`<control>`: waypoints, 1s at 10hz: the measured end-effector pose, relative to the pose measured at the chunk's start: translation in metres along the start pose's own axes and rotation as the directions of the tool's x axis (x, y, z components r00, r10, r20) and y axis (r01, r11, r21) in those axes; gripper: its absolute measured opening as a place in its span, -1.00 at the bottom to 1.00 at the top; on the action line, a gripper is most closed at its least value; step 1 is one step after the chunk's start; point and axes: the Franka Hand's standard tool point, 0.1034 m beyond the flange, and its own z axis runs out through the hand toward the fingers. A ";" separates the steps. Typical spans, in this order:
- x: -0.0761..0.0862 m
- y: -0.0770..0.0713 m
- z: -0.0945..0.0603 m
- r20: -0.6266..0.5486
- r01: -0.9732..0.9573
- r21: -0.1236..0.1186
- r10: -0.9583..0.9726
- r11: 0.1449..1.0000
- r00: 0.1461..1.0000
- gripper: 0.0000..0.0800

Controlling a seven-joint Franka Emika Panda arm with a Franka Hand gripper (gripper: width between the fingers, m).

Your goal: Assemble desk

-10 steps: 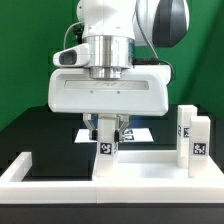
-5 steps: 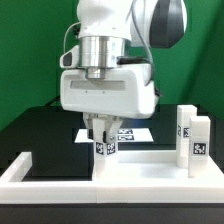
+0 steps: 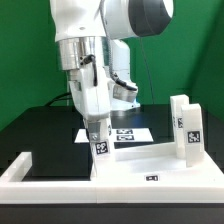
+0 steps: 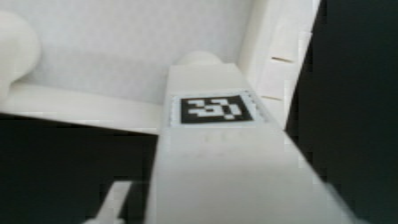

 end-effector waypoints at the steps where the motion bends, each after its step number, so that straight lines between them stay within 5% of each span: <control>1: -0.003 0.001 0.000 0.015 -0.136 -0.012 0.136 0.991 0.991 -0.27; 2: -0.009 0.002 0.001 0.032 -0.304 -0.036 0.305 0.952 0.952 -0.27; 5: -0.011 0.000 0.002 0.007 -0.576 -0.027 0.576 0.817 0.817 -0.22; 9: -0.009 0.004 0.002 -0.003 -0.668 -0.010 0.668 0.744 0.744 -0.19; 10: -0.009 0.004 0.002 -0.003 -0.667 -0.010 0.667 0.745 0.745 -0.03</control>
Offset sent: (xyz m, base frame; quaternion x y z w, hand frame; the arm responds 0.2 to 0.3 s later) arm 0.0173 0.0270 -0.0066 0.0405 -0.0458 0.4284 0.9015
